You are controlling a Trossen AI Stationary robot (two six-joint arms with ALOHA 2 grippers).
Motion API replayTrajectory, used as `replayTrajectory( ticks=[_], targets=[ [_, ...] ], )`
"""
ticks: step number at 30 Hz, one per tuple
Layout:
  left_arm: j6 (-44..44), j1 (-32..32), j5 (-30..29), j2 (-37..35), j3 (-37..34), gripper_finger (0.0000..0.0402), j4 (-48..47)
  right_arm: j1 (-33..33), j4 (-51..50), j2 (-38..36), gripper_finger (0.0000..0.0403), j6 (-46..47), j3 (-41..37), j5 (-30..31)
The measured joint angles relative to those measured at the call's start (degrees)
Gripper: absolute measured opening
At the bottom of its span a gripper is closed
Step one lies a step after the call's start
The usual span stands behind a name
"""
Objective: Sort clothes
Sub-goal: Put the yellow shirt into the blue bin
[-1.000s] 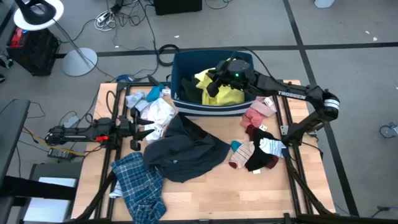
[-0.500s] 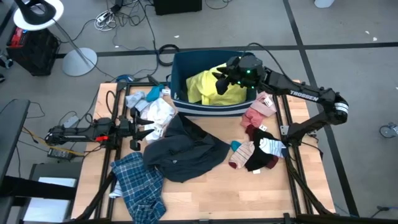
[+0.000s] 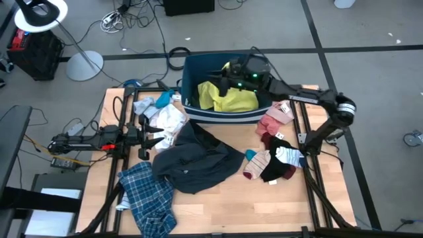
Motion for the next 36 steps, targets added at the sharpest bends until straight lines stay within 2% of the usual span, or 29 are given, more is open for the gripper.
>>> replayTrajectory(
  ticks=[4, 7, 13, 15, 21, 23, 30, 36],
  targets=[
    [0.0, 0.0, 0.0, 0.0, 0.0, 0.0168, 0.0, -1.4, 0.8, 5.2, 0.0156, 10.3, 0.0, -0.6],
    [0.0, 0.0, 0.0, 0.0, 0.0, 0.0168, 0.0, -2.2, 3.7, 8.4, 0.0155, 16.7, 0.0, -3.4],
    [0.0, 0.0, 0.0, 0.0, 0.0, 0.0168, 0.0, -2.1, 25.6, 13.2, 0.0155, 25.0, 0.0, -13.4],
    [0.0, 0.0, 0.0, 0.0, 0.0, 0.0168, 0.0, -2.5, 27.5, 12.8, 0.0155, 27.7, 0.0, -16.8],
    [0.0, 0.0, 0.0, 0.0, 0.0, 0.0168, 0.0, -6.9, 17.8, 9.2, 0.0151, 36.6, 0.0, -33.9],
    [0.0, 0.0, 0.0, 0.0, 0.0, 0.0168, 0.0, -8.0, 13.0, 7.9, 0.0148, 38.3, 0.0, -37.9],
    [0.0, 0.0, -0.1, 0.0, 0.0, 0.0168, 0.0, -11.5, -5.4, 5.3, 0.0129, 37.5, 0.0, -43.2],
    [0.0, 0.0, -0.1, 0.0, 0.0, 0.0168, 0.0, -14.9, -10.7, 1.5, 0.0114, 26.5, 0.0, -40.2]
  ],
)
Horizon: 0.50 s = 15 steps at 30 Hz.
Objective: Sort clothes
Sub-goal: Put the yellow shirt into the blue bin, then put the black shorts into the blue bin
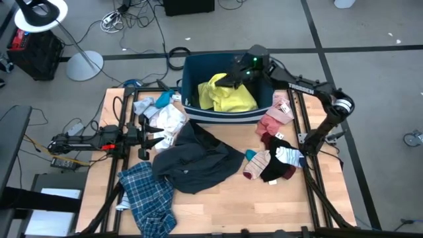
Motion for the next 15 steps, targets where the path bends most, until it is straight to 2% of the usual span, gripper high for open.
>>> replayTrajectory(
  ticks=[7, 11, 15],
  targets=[
    [0.0, 0.0, 0.0, 0.0, 0.0, 0.0168, 0.0, -2.6, -7.7, -7.8, 0.0102, -13.6, 0.0, 9.3],
    [0.0, 0.0, 0.0, 0.0, 0.0, 0.0168, 0.0, -2.4, -15.9, -13.7, 0.0094, -25.4, 0.0, 14.1],
    [0.0, 0.0, 0.0, 0.0, 0.0, 0.0168, 0.0, 0.1, -28.0, -20.1, 0.0088, -36.2, 0.0, 20.5]
  ],
)
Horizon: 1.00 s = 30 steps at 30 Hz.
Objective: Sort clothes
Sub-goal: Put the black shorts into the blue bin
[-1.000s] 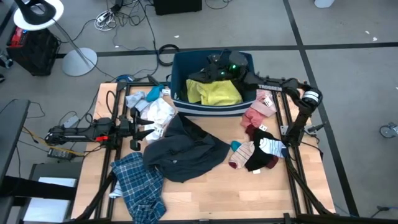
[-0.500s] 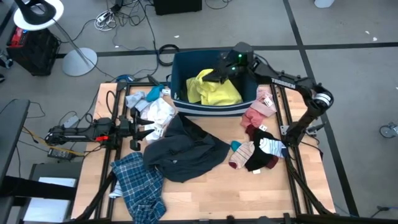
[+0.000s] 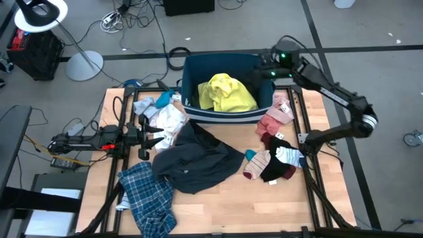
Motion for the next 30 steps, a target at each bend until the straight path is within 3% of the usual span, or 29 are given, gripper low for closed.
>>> replayTrajectory(
  ticks=[5, 8, 11, 16, 22, 30],
  targets=[
    [0.0, 0.0, 0.0, 0.0, 0.0, 0.0168, 0.0, 7.2, -18.5, -6.6, 0.0084, -7.0, 0.0, 13.2],
    [0.0, 0.0, -0.2, 0.0, 0.0, 0.0168, 0.0, 14.0, -26.3, -9.0, 0.0084, -6.9, 0.0, 21.2],
    [0.0, 0.0, -0.2, 0.0, 0.0, 0.0168, 0.0, 21.7, -30.1, -9.9, 0.0084, -4.1, 0.0, 25.3],
    [0.0, 0.0, -0.2, 0.0, 0.0, 0.0168, 0.0, 35.7, -28.1, -10.0, 0.0084, -0.7, -2.8, 31.8],
    [0.0, 0.0, -0.2, 0.0, 0.0, 0.0168, 0.0, 49.0, -23.1, -9.3, 0.0084, 6.0, -10.0, 44.5],
    [0.0, 0.0, -0.1, 0.0, 0.0, 0.0168, 0.0, 55.1, -22.7, -9.3, 0.0084, 10.7, -14.4, 49.6]
  ],
)
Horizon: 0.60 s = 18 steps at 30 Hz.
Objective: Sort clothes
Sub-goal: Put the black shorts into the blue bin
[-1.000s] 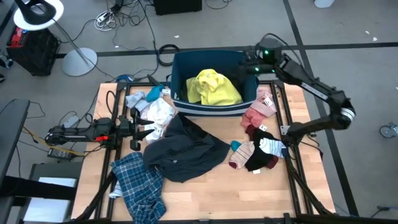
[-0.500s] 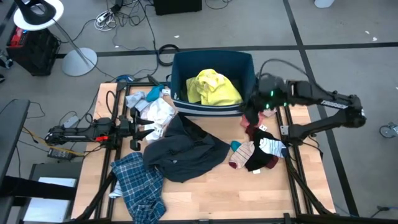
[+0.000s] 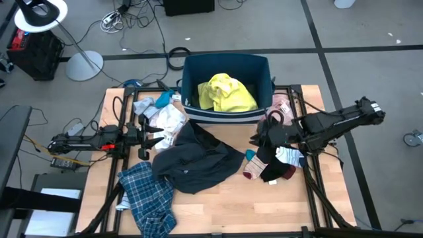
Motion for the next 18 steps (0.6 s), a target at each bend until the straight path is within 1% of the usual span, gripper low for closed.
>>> replayTrajectory(
  ticks=[5, 8, 15, 18],
  targets=[
    [0.0, 0.0, 0.3, 0.0, 0.0, 0.0168, 0.0, 1.5, -2.3, -0.1, 0.0084, 0.4, 0.0, 0.2],
    [0.0, 0.0, 0.3, 0.0, 0.0, 0.0168, 0.0, 2.5, -5.4, -0.1, 0.0084, 1.0, 0.0, 0.2],
    [0.0, 0.0, 0.2, 0.0, 0.0, 0.0168, 0.0, 5.4, -13.1, -0.1, 0.0084, 6.9, 0.0, 1.0],
    [0.0, 0.0, 0.2, 0.0, 0.0, 0.0168, 0.0, 6.6, -14.2, -0.1, 0.0084, 9.7, -1.1, 1.1]
  ],
)
